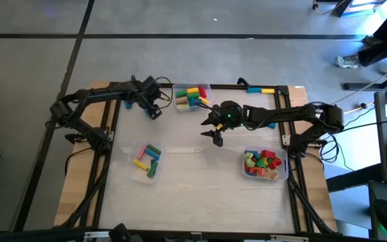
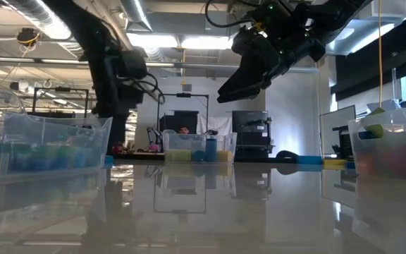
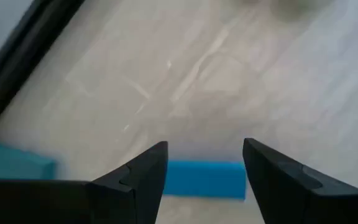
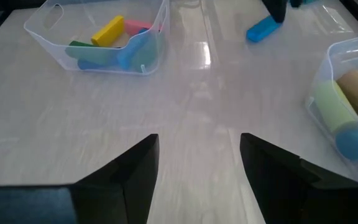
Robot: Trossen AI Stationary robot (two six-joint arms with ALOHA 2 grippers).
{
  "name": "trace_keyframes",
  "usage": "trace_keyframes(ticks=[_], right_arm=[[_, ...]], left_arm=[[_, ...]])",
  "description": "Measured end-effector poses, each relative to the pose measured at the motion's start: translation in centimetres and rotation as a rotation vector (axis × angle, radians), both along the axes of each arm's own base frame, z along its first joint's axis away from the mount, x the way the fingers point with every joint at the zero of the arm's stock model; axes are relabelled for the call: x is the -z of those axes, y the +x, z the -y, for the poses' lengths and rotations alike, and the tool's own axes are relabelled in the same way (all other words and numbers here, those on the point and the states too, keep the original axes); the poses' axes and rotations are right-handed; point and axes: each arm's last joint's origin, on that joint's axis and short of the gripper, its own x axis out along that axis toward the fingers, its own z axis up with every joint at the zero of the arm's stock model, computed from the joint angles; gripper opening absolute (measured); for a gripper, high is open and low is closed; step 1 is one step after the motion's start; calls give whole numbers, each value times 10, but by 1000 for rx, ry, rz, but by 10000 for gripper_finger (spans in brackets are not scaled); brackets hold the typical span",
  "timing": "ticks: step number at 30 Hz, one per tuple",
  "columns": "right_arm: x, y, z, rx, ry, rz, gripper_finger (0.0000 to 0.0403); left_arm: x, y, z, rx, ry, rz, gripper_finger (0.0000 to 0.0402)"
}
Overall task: Sort blocks by size
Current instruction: Put the blue rectangular block into the bottom left transparent bin
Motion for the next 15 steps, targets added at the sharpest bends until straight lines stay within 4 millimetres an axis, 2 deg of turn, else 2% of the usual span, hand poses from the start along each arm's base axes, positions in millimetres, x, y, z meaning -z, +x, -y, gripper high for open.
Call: trace_keyframes(ticks=[4,9,15], right_arm=[[0,0,0,0,0,-3,225],[0,0,0,0,1,-4,225],[2,-1,0,0,6,-27,225]], left_arm=[[-9,0,1,167,21,-79,205],[-7,-3,4,537,53,-223,205],[-6,-5,6,805,68,-320,205]])
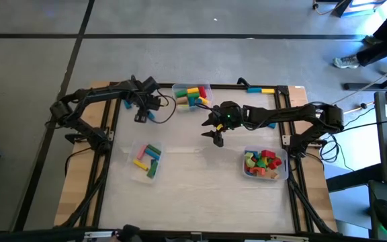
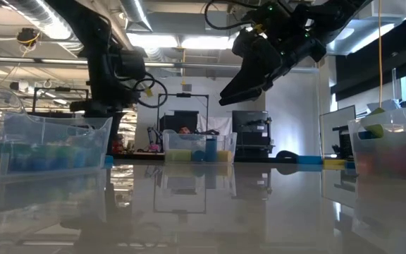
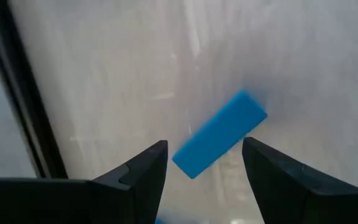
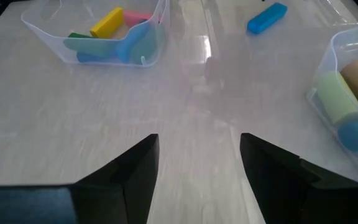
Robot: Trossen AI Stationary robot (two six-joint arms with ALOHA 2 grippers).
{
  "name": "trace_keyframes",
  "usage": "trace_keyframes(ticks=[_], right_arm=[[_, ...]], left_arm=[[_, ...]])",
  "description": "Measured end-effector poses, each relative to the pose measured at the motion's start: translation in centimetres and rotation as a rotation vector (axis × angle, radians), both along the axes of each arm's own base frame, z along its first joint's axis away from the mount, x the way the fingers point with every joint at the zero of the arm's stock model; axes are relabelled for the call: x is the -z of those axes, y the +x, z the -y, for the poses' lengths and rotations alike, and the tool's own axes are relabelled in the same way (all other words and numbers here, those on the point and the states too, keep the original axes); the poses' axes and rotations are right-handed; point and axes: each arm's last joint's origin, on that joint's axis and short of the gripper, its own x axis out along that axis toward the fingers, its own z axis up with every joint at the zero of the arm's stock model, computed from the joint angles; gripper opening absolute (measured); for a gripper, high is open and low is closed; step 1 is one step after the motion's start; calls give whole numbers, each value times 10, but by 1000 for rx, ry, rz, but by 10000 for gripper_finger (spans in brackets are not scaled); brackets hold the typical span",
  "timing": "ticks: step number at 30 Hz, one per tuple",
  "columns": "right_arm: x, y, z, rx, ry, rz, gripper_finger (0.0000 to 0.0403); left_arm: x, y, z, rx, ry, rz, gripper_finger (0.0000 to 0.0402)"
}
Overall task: Sort blocks by size
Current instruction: Put the blue rectangular block into the bottom left transparent bin
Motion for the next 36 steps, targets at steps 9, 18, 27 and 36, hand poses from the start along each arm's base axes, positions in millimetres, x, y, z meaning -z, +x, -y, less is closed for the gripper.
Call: trace_keyframes(ticks=[9,18,27,36], right_arm=[[0,0,0,-1,0,1,225],[0,0,0,-1,-1,4,225],[0,0,0,7,-7,3,225],[0,0,0,5,-13,4,225]], left_arm=[[18,4,-4,127,-39,-85,205],[47,10,-10,126,-105,-164,199],[52,11,-9,75,-127,-183,99],[34,9,7,11,-121,-166,93]])
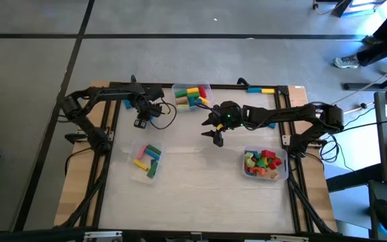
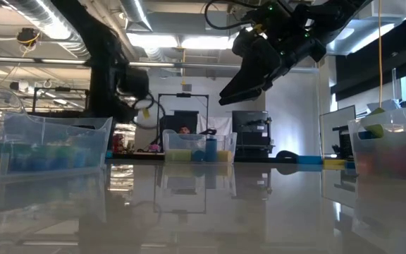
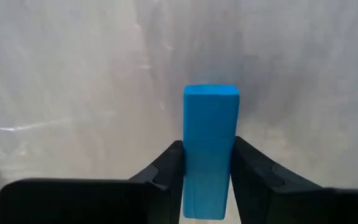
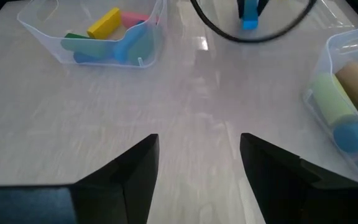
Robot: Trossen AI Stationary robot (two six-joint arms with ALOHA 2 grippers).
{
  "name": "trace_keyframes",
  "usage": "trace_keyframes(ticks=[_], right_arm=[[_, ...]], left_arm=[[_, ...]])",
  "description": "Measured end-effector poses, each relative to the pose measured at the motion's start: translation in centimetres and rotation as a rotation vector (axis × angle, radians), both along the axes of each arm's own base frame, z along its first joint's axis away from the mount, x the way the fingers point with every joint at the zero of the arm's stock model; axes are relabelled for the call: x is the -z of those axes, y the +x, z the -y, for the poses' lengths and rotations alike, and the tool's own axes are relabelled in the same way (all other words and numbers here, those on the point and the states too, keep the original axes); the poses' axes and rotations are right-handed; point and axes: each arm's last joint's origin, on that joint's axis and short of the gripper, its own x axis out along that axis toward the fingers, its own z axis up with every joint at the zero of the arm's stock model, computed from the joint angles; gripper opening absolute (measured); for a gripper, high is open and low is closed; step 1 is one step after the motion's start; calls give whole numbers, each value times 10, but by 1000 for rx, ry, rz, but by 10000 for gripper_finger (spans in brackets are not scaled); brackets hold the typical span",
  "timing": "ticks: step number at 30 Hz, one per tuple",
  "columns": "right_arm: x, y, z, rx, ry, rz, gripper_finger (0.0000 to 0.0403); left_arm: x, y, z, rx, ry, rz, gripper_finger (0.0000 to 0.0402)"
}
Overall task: Sort blocks by size
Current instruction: Put the blue rectangular block into the bottom left transparent bin
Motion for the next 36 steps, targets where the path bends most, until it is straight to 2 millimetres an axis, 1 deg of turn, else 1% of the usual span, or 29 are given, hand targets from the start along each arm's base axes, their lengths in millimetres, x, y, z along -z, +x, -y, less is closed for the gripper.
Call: trace_keyframes(ticks=[4,7,13,17,21,23,27,32,36], right_arm=[[0,0,0,0,-1,0,225],[0,0,0,0,-1,0,225],[0,0,0,0,-1,0,225],[0,0,0,0,-1,0,225],[0,0,0,0,-1,0,225],[0,0,0,0,-1,-1,225],[1,-1,0,0,3,-12,225],[1,-1,0,1,5,-13,225],[1,-1,0,2,5,-15,225]], left_arm=[[-21,-1,13,-56,27,28,93],[-40,1,24,-102,60,81,94],[-75,-2,58,-183,64,134,96],[-89,-5,83,-276,9,177,98],[-96,-5,108,-355,-101,223,98],[-98,-7,122,-380,-131,198,98],[-97,-5,149,-351,-192,164,99],[-95,3,183,-315,-226,226,97],[-87,3,204,-243,-245,249,98]])
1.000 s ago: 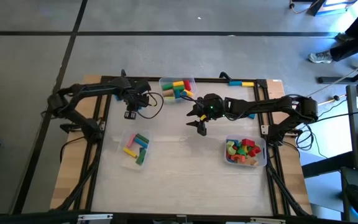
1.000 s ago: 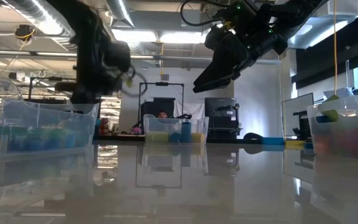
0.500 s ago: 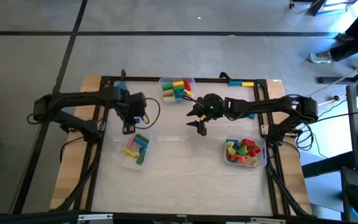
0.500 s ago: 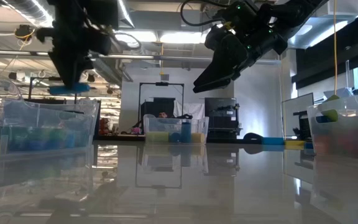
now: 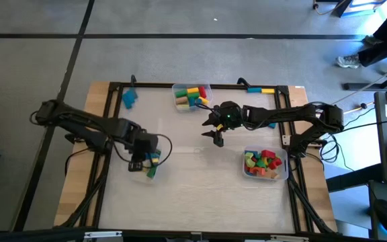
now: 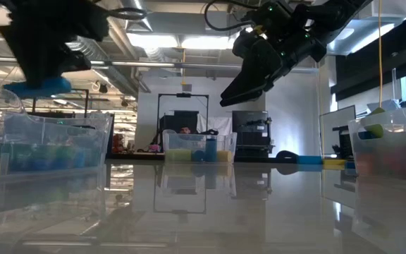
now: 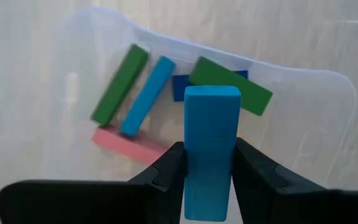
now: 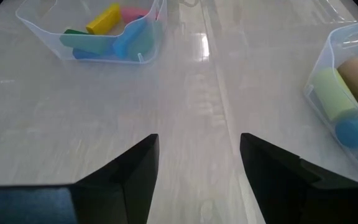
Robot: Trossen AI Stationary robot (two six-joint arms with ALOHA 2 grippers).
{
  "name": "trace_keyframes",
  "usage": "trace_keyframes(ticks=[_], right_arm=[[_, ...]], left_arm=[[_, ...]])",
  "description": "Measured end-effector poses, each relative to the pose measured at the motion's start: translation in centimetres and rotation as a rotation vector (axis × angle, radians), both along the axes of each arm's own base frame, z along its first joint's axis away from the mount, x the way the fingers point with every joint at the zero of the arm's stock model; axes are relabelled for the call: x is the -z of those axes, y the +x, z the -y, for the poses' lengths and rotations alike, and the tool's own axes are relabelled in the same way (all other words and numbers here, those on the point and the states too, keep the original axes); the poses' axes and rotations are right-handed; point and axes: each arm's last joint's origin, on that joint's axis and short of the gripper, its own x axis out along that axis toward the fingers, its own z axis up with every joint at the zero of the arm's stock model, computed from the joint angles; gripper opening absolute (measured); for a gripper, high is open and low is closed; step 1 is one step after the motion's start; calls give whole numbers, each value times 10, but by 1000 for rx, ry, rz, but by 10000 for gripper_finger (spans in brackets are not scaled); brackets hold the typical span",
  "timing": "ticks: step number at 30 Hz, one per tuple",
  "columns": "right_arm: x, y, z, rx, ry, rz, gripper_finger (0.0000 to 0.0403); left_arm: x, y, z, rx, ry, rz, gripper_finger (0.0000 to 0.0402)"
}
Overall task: Sort blocks by size
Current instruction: Put the blue rectangular block into the bottom left transparent bin
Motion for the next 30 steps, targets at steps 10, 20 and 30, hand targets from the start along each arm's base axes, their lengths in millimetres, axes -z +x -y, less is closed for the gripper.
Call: trace_keyframes(ticks=[10,20,30], right_arm=[[-4,2,1,-1,-12,42,225],[-4,2,1,-3,-16,46,225],[-6,4,1,-1,-23,77,225]], left_arm=[[24,1,13,-61,-31,53,116],[24,6,-2,-219,-32,78,161],[20,10,-24,-335,-33,90,207]])
